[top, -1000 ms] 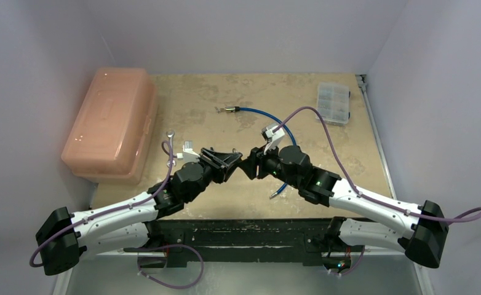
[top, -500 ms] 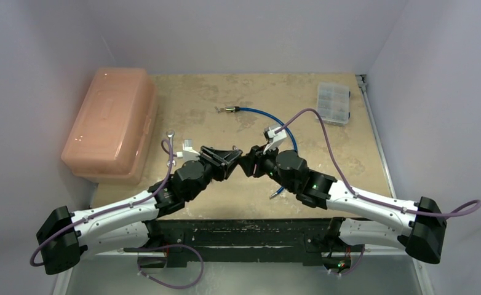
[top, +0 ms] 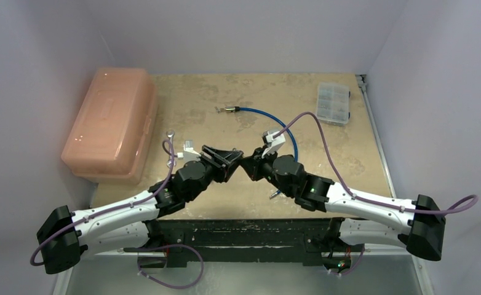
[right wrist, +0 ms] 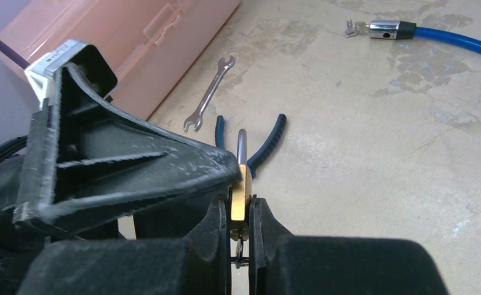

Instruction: Unlock with the key

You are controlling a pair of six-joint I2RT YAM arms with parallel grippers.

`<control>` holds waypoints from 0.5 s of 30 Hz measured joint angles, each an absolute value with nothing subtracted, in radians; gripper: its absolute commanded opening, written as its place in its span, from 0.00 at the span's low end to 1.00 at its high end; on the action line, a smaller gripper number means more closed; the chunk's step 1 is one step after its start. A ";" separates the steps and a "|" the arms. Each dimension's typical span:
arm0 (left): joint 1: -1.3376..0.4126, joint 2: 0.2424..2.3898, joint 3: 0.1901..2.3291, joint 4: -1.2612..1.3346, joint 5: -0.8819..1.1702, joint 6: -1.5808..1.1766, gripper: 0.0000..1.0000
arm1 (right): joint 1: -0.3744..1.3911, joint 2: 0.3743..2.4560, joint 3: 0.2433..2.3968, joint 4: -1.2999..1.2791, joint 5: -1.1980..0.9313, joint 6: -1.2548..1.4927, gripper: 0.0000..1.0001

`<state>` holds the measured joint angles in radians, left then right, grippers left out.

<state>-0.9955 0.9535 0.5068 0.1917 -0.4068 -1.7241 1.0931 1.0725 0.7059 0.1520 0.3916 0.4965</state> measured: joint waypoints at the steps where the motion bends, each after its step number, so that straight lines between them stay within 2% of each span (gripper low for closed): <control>1: -0.995 0.953 0.507 0.192 -0.406 -1.719 0.69 | 1.093 1.069 0.705 0.152 0.394 0.500 0.00; 6: -0.995 0.905 0.500 0.223 -0.419 -1.690 0.75 | 1.090 1.029 0.694 0.128 0.393 0.512 0.00; 15: -0.995 0.802 0.411 0.373 -0.437 -1.528 0.70 | 1.089 0.898 0.651 0.138 0.250 0.518 0.00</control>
<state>-0.9955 0.8017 0.4114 0.3729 -0.4370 -1.5280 1.0889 0.8978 0.6506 0.1375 0.2497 0.5179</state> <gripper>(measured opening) 0.713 0.126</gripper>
